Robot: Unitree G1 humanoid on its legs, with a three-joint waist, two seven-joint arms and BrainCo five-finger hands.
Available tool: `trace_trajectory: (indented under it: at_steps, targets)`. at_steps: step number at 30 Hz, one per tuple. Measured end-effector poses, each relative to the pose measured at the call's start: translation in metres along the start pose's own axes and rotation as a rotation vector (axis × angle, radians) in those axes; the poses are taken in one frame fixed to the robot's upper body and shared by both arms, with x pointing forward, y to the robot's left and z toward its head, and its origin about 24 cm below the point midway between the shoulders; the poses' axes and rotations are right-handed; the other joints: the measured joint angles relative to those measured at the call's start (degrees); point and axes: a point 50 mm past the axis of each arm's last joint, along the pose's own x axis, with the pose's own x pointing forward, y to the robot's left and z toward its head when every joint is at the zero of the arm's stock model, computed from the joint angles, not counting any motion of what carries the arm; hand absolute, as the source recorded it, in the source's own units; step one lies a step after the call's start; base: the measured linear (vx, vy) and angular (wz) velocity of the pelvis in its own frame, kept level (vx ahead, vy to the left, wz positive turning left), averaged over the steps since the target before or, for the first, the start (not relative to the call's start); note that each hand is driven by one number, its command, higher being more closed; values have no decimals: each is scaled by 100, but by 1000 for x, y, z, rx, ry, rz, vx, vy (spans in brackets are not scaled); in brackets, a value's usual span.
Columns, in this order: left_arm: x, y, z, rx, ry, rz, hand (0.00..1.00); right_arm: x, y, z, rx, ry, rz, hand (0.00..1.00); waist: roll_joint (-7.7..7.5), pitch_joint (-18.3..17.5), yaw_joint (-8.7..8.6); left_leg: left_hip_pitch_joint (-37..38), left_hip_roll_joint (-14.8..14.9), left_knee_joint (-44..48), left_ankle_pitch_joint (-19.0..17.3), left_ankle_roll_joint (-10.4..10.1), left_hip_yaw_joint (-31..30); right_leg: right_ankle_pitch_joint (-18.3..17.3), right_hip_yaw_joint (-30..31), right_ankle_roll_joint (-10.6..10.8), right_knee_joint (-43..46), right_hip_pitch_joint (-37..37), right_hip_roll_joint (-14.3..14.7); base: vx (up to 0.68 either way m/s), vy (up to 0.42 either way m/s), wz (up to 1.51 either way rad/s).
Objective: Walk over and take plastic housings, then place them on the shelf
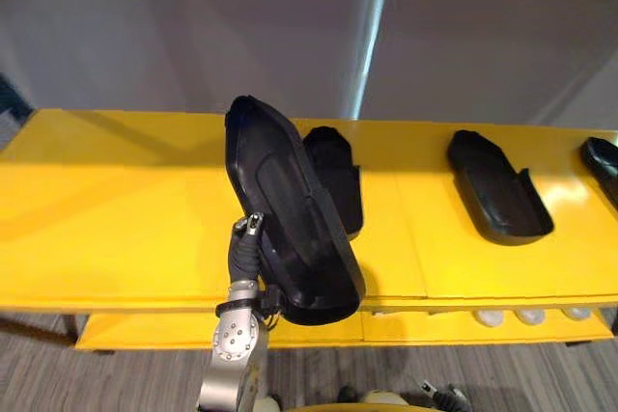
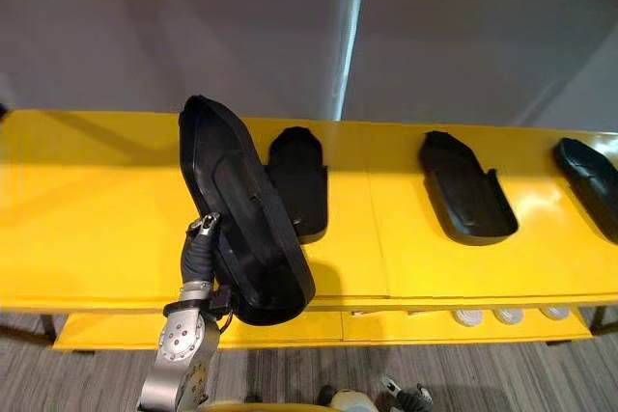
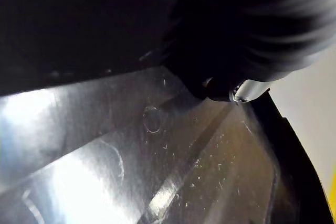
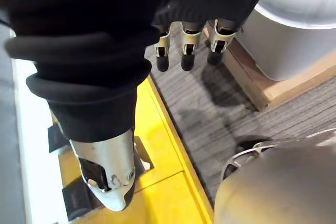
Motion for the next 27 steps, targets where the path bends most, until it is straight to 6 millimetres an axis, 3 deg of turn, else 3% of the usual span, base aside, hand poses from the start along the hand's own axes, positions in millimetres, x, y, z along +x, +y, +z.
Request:
trace_trajectory:
  at_steps: [1,2,5,7,8,9,10,11,12,14,15,16,18,20,21,22,24,27]
  targets:
    - [-1,2,-1,2,4,10,100,1,-1,-4,-22,31,-4,0,-77,51,25,-222,322,437,-108,169,347,-38,-36,9,7,-25,-128,-114,209,52]
    - [-1,4,-1,3,5,13,100,3,-1,-6,-44,53,-5,0,-112,68,0,-389,582,796,-134,210,395,-32,-55,123,64,-71,-328,-81,236,36]
    - [0,5,0,-11,4,18,100,3,-10,-15,-87,98,-26,0,-133,99,-94,-436,1039,879,-55,81,38,-77,-3,572,312,-122,-838,1,395,27]
    - [0,3,0,-25,1,13,100,3,-14,-14,-93,97,-36,0,-43,62,-169,-459,1028,551,156,-230,-556,32,83,820,397,-199,-1066,53,508,5]
    - [1,1,0,-30,0,9,100,5,-18,-11,-99,89,-48,0,113,21,-177,-454,1005,284,334,-450,-921,142,102,997,358,-219,-1106,88,746,-6]
    - [4,-3,2,-42,-12,-3,100,6,-25,-8,-106,86,-66,0,315,-58,-200,-463,920,171,109,-1150,-1179,380,116,1337,220,-196,-1204,111,754,4]
    - [7,-3,3,-24,-20,-16,100,6,-19,-10,-98,94,-55,0,108,-44,-206,-532,724,367,66,-997,-1129,523,152,1384,126,-136,-1402,96,631,8]
    - [10,1,5,3,-31,-20,100,4,-13,-15,-79,108,-53,0,-20,-49,-203,-650,508,618,-52,-845,-1050,845,241,1333,-121,-113,-1571,72,459,9]
    - [14,6,9,27,-49,-21,100,4,-9,-15,-75,114,-49,0,-151,-79,-177,-807,363,898,-264,-679,-979,1251,272,1066,-252,-140,-1700,34,597,-10]
    - [15,10,9,47,-51,-17,100,7,-7,-6,-88,91,-43,0,-108,-45,-62,-783,277,923,-378,-484,-686,1946,211,75,-262,-396,-1775,-3,592,-51]
    - [15,12,6,57,-40,-1,100,9,-3,6,-116,50,-31,0,-28,27,-12,-499,241,661,-346,-254,-395,1368,312,-70,684,-713,-1677,-8,485,-67]
    - [15,13,2,61,-23,3,100,9,-2,8,-124,40,-24,0,-12,38,-24,-315,160,480,-289,-164,-366,807,445,183,1248,-807,-1507,-1,484,-46]
    - [14,10,-2,64,-9,-8,100,9,3,11,-127,20,-11,0,47,77,-121,137,-105,-105,-141,53,-276,-273,782,407,2212,-769,-596,-14,331,2]
    - [14,5,-2,57,-12,-25,100,8,5,12,-121,9,-4,0,38,78,-184,219,-394,-329,-51,160,-266,-662,936,376,2151,-756,20,-29,172,15]
    - [13,3,-3,54,-10,-29,100,8,5,12,-121,9,-4,0,32,82,-186,219,-502,-348,-37,182,-263,-719,994,294,1983,-731,155,-31,124,21]
    - [13,-2,-3,59,-10,-31,100,8,5,11,-132,9,0,0,-36,77,-180,213,-736,-367,-20,214,-261,-887,1045,-116,1523,-568,197,-14,85,12]
    - [11,-6,-5,42,0,-25,100,8,3,15,-134,-4,1,0,126,147,-166,170,-782,-385,8,244,-273,-872,1207,-68,1162,-434,265,-25,64,5]
    - [6,-1,-9,72,24,-20,100,5,3,8,-105,4,8,0,64,109,-133,485,-710,-780,168,146,-199,-604,1189,-134,648,-88,413,-36,-2,-8]
